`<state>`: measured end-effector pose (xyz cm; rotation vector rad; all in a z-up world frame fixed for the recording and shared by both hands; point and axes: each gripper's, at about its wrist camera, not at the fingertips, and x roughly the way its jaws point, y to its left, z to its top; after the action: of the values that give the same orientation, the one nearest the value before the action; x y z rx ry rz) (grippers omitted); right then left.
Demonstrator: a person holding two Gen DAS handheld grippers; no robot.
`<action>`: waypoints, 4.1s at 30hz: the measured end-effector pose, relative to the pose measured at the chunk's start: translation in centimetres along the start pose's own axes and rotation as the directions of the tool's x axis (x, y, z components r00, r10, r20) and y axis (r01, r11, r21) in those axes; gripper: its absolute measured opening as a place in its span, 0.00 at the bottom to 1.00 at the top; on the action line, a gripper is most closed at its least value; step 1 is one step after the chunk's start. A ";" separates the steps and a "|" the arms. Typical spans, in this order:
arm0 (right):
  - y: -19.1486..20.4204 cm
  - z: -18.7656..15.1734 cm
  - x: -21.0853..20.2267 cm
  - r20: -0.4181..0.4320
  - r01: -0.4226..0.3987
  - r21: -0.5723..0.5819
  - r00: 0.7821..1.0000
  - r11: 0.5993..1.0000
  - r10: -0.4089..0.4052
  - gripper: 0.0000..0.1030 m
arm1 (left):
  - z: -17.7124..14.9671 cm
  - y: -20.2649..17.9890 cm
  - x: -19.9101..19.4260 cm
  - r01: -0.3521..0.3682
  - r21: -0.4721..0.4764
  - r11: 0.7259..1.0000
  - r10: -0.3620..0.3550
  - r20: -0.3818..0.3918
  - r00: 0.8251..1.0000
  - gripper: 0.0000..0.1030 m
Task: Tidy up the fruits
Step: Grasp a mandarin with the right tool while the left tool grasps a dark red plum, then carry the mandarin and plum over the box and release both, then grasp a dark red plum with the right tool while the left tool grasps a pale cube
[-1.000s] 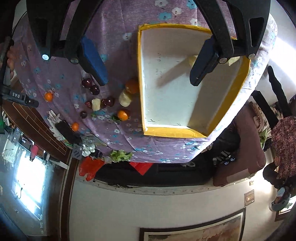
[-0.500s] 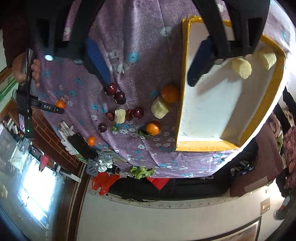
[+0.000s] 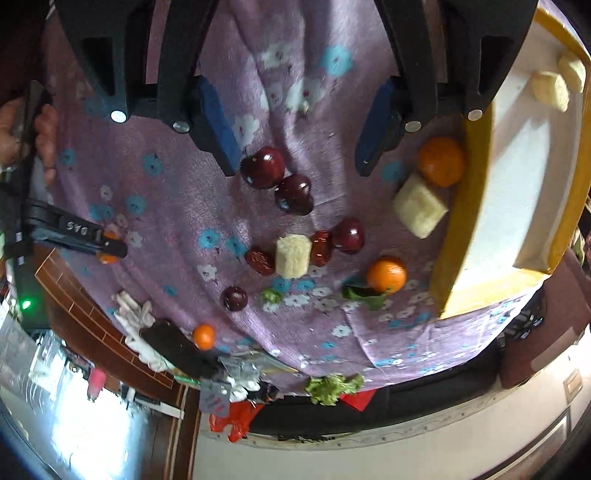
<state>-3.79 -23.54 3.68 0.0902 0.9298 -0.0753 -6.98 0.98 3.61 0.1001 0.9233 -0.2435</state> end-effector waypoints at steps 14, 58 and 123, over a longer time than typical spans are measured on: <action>-0.3 -0.1 -0.3 0.007 0.007 0.007 1.000 1.000 -0.007 0.38 | -0.4 -1.0 0.5 0.003 0.048 0.999 -0.004 0.018 1.000 0.24; 39.1 -4.8 -3.4 -0.275 -0.515 -0.381 0.856 0.768 0.437 0.39 | -4.5 29.3 -6.7 -0.157 -0.430 0.889 0.181 0.015 0.983 0.26; 13.1 6.8 5.8 -0.030 -0.094 -0.099 0.995 0.991 0.092 0.49 | -2.3 10.3 -11.4 -0.043 -0.174 0.984 0.069 0.146 0.987 0.91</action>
<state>6.46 -11.39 3.69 0.0412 0.9518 0.0594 -12.77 13.28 11.11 -0.0500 0.7852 -0.1165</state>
